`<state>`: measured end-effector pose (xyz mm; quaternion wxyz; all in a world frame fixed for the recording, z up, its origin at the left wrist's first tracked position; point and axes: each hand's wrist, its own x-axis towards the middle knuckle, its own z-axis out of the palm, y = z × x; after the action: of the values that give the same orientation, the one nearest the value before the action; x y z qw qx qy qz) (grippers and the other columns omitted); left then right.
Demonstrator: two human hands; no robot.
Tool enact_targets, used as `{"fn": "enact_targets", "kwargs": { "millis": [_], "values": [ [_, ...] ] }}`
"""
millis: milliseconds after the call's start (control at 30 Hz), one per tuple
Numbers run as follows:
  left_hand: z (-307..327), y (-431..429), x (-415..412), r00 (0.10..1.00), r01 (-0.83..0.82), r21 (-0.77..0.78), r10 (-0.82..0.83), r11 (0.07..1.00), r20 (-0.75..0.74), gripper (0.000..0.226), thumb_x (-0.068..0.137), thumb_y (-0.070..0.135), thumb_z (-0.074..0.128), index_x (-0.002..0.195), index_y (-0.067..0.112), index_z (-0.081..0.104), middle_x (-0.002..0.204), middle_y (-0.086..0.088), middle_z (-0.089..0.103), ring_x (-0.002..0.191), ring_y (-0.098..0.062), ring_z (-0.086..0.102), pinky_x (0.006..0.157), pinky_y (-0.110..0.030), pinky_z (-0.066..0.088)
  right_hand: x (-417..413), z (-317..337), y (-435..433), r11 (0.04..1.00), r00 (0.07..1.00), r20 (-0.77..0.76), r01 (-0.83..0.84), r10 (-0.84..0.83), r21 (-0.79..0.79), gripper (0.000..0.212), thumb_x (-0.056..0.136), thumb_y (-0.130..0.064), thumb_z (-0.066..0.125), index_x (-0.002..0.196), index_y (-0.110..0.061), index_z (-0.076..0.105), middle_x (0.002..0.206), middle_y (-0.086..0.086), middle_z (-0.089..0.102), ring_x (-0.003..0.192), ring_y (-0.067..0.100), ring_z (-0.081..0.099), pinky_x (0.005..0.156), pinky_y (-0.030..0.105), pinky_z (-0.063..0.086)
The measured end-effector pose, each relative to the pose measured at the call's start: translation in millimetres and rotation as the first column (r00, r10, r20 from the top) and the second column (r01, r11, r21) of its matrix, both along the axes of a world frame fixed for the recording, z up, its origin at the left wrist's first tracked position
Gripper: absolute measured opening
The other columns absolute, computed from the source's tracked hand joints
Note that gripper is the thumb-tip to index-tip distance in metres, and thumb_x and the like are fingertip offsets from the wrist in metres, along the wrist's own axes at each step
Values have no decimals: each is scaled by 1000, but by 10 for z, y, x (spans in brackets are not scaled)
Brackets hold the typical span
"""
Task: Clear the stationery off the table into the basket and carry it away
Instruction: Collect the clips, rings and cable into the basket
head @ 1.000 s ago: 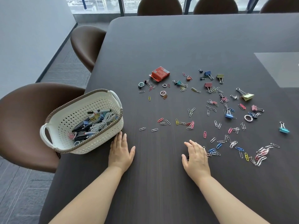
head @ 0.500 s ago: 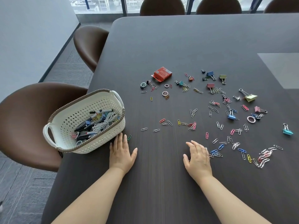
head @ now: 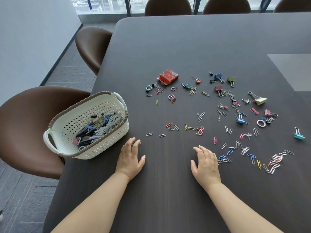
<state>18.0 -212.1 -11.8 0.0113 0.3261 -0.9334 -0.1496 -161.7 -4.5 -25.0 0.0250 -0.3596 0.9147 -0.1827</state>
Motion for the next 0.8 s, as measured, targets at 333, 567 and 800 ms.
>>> {"fn": "enact_targets", "kwargs": {
  "millis": [333,567,800],
  "values": [
    [29,286,-639,932,269,54,-274,962,236,98,61,76,-25,139,17,-24,146,-2,-32,131,-15,-34,112,-35,-13,-207,61,329,968,985,10,169,-174,185,77,76,-68,28,135,-20,30,147,15,29,134,33,17,101,67,19],
    [7,296,-1218,908,282,-27,-257,959,332,97,59,82,-3,132,25,-32,143,-1,-37,133,-27,-34,110,-51,-11,-572,95,547,845,936,89,261,-339,467,108,60,-89,15,143,-27,-15,151,8,-23,137,37,-19,108,62,0],
    [-24,436,-1843,898,375,13,-366,927,244,100,60,83,-17,139,22,-22,148,6,-26,132,-12,-31,111,-37,-14,-1239,94,306,924,970,96,178,-222,337,97,71,-80,13,146,-21,-5,154,11,-10,141,30,-11,115,49,3]
  ]
}}
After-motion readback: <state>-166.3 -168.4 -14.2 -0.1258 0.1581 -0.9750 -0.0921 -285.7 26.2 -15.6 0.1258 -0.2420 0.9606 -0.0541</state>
